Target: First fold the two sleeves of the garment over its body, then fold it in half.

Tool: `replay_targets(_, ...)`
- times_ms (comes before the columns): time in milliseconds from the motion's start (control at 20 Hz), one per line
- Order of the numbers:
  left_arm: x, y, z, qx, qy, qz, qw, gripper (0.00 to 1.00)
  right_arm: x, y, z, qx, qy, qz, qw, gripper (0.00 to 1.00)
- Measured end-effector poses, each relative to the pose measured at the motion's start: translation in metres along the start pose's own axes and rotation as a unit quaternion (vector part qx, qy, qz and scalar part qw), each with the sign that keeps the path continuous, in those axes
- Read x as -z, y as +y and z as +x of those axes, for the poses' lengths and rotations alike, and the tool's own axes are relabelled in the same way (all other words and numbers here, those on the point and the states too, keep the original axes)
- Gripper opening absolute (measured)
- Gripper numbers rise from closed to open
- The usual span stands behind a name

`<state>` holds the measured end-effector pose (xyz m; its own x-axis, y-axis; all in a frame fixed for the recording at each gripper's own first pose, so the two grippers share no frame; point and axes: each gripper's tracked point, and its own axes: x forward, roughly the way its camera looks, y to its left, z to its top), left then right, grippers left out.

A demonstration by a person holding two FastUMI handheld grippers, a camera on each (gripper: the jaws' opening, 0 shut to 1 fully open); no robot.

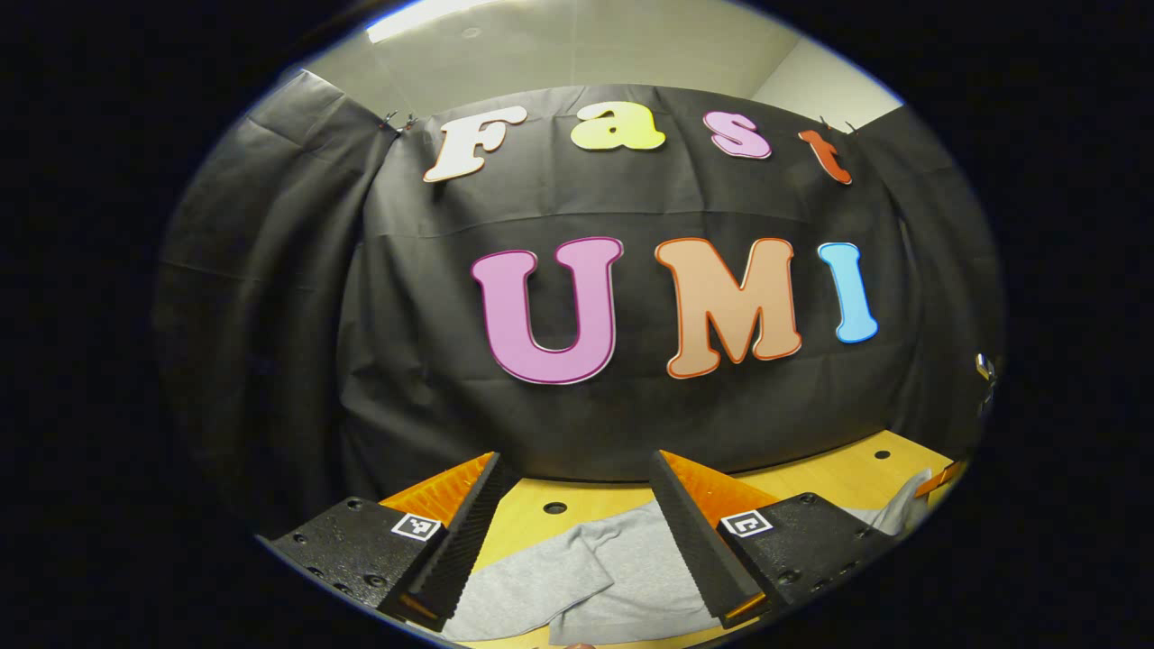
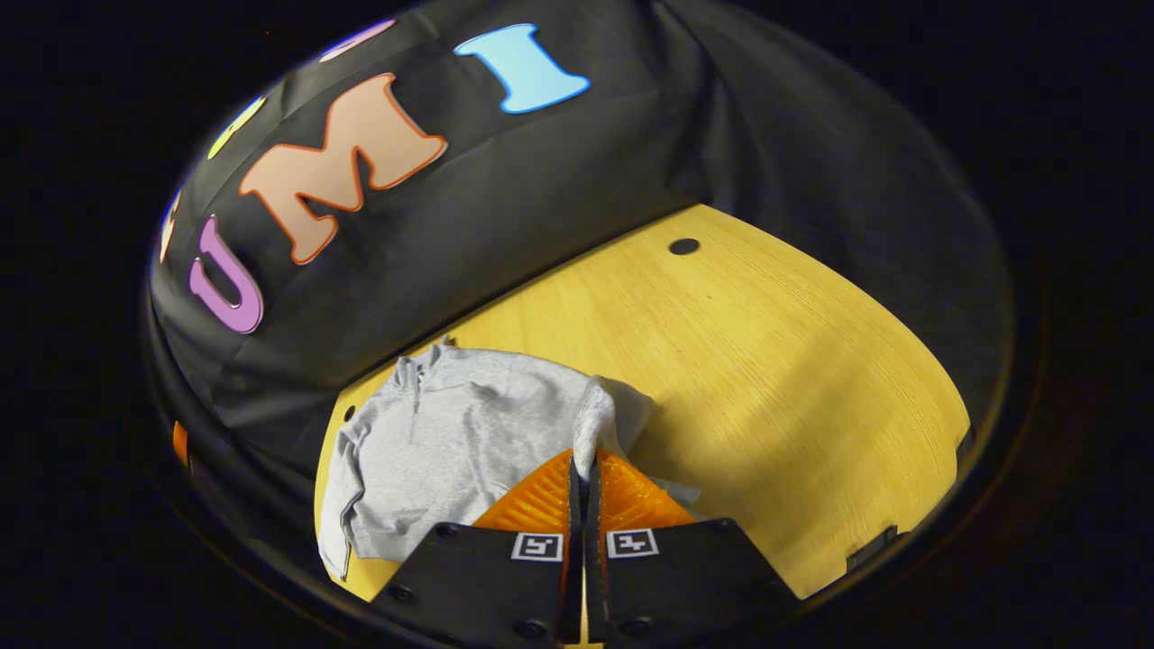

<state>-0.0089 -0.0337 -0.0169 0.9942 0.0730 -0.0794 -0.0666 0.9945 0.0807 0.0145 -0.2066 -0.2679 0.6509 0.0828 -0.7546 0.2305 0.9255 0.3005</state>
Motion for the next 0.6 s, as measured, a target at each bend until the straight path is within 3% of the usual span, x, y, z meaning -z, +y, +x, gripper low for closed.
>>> replay_targets(600, 0.017, 0.102, -0.017, -0.096, 0.017, -0.004, 0.995, 0.96, -0.025, 0.173, 0.036, -0.109, 0.002, -0.057, 0.992, 0.04)
